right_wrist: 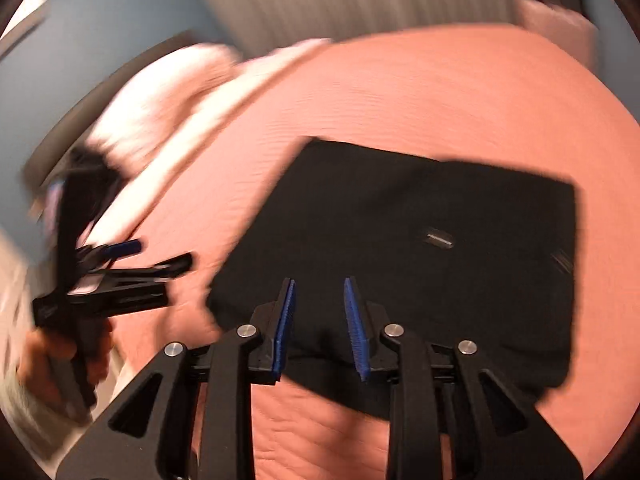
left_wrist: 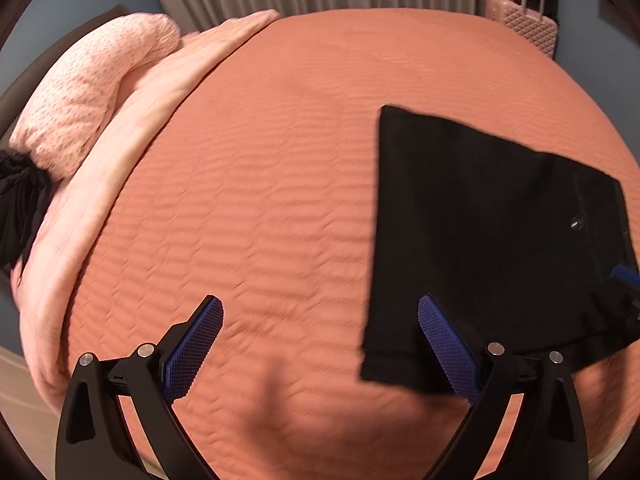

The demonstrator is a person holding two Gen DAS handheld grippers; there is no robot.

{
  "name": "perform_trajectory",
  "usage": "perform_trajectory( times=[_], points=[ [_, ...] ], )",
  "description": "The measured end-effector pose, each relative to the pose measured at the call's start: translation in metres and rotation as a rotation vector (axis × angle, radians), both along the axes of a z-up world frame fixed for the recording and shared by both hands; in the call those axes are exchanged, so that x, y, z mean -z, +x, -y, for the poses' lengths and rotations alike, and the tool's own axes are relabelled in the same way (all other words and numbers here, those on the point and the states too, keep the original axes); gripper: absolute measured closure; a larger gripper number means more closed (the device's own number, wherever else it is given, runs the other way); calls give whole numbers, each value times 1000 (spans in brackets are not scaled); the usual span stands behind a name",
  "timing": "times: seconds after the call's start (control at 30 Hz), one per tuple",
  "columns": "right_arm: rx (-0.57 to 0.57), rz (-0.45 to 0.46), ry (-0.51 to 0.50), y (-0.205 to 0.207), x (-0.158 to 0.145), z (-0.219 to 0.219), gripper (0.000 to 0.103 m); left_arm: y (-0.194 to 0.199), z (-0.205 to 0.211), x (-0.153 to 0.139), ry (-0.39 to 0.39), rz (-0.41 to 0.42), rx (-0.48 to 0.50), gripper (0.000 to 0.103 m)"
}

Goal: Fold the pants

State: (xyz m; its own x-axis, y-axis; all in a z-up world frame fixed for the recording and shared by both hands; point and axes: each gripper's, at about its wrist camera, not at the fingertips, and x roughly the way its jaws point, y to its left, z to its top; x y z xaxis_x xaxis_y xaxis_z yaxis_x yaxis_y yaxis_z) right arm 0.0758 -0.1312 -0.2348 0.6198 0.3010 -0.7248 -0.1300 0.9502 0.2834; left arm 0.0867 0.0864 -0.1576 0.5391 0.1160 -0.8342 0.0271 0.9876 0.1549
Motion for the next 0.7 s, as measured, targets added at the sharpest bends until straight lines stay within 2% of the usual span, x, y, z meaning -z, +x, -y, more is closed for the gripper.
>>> perform_trajectory(
  times=[0.03, 0.07, 0.1, 0.13, 0.17, 0.2, 0.23, 0.27, 0.3, 0.33, 0.4, 0.43, 0.5, 0.57, 0.7],
  points=[
    [47, -42, -69, 2, 13, 9, 79, 4, 11, 3, 8, 2, 16, 6],
    [83, -50, 1, -2, 27, 30, 82, 11, 23, 12, 33, -13, 34, 6],
    [137, -56, 87, -6, 30, 47, 95, 19, 32, 24, 74, -47, 40, 6],
    [203, -88, 116, -8, 29, 59, 103, 24, 39, 36, 114, -86, 43, 6],
    [264, -97, 155, -11, 21, 66, 103, 27, 44, 45, 136, -95, 41, 5],
    [284, -79, 166, -13, 12, 67, 98, 26, 45, 46, 140, -78, 35, 5],
    [283, -61, 177, -14, 7, 66, 98, 25, 45, 46, 143, -75, 33, 5],
    [258, -42, 171, -13, 4, 62, 98, 25, 46, 47, 149, -76, 32, 5],
    [253, -59, 110, -9, 11, 61, 100, 24, 46, 47, 152, -75, 29, 5],
    [254, -90, 73, -6, 23, 65, 103, 23, 44, 47, 149, -76, 27, 5],
    [267, -79, 284, -15, 40, 95, 103, 20, 34, 49, 102, -78, 9, 5],
    [290, -100, 328, -18, 39, 100, 103, 19, 26, 50, 73, -83, -5, 5],
    [318, -87, 273, -19, 16, 99, 103, 17, 4, 47, 18, -92, -79, 5],
    [324, -23, 209, -19, -12, 92, 97, 11, -14, 35, 40, -61, -172, 9],
    [263, 59, 255, 18, -39, 83, 97, 28, -12, 6, -30, -7, -155, 6]
  ],
)
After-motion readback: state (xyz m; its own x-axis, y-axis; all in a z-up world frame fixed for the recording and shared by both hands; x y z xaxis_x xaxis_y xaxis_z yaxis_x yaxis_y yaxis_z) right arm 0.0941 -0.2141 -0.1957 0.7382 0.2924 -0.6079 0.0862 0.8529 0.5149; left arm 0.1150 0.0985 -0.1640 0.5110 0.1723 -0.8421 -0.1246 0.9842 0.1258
